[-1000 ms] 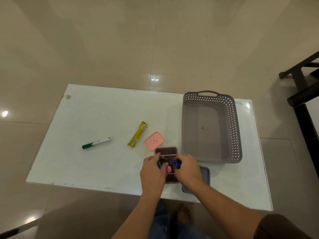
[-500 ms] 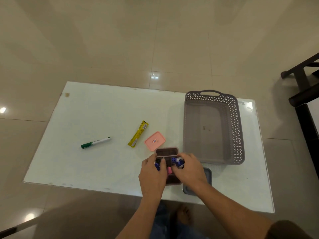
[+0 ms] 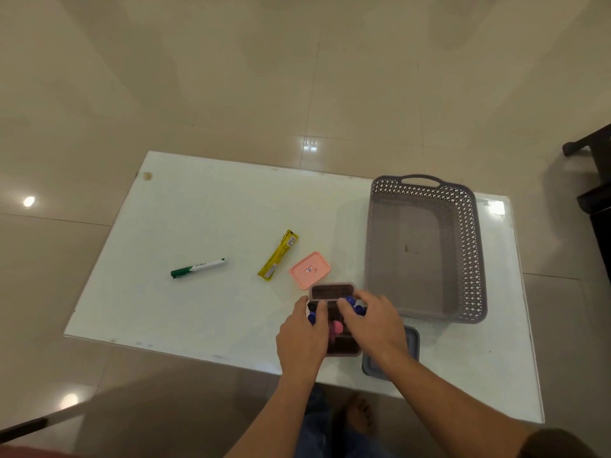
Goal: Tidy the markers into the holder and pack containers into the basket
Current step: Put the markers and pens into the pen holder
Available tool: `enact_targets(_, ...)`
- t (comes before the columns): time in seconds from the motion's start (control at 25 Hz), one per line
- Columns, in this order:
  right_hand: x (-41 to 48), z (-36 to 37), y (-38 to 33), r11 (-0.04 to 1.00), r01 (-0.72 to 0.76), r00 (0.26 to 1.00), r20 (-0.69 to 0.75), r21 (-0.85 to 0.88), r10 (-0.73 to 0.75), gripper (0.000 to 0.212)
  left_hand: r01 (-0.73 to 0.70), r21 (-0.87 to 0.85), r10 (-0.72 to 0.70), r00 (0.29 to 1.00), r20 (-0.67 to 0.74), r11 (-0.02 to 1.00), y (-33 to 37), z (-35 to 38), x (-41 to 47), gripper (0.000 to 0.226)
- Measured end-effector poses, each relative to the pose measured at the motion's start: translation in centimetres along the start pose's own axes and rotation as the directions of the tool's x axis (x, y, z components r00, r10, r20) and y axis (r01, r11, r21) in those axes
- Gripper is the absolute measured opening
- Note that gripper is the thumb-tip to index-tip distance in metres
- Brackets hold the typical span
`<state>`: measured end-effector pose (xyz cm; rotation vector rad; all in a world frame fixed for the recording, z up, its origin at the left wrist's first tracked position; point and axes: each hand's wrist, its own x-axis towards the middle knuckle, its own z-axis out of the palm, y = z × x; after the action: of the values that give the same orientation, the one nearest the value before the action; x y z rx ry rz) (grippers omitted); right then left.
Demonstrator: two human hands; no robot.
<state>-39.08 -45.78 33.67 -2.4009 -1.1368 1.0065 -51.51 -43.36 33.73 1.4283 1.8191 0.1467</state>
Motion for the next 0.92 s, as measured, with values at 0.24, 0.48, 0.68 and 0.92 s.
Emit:
enact_targets(0.24,1.1,1.3,-0.6,0.998,0.036,0.999,-0.005,0.05,-0.036,0.014,0.043,-0.048,-0.044,0.999,-0.02,0.998,0.2,-0.9,0.5,0.034)
enact_targets(0.48,3.5,2.4,-3.1,0.994,0.08,0.996,0.045,0.072,-0.083,0.015,0.064,-0.058,-0.067,0.997,-0.038,0.996,-0.3,-3.0,3.3,0.055)
enact_targets(0.68,4.4,0.3,-4.0,0.998,-0.022,0.998,0.059,-0.062,0.025,0.057,0.074,-0.062,-0.086,0.972,-0.218,0.995,-4.5,-5.9,7.6,0.059)
enact_targets(0.92,9.7,-2.6,-7.2,0.993,0.113,0.99,-0.087,-0.017,-0.114,0.043,0.076,0.336,0.065,0.918,-0.39,0.939,-12.1,-11.6,16.0,0.046)
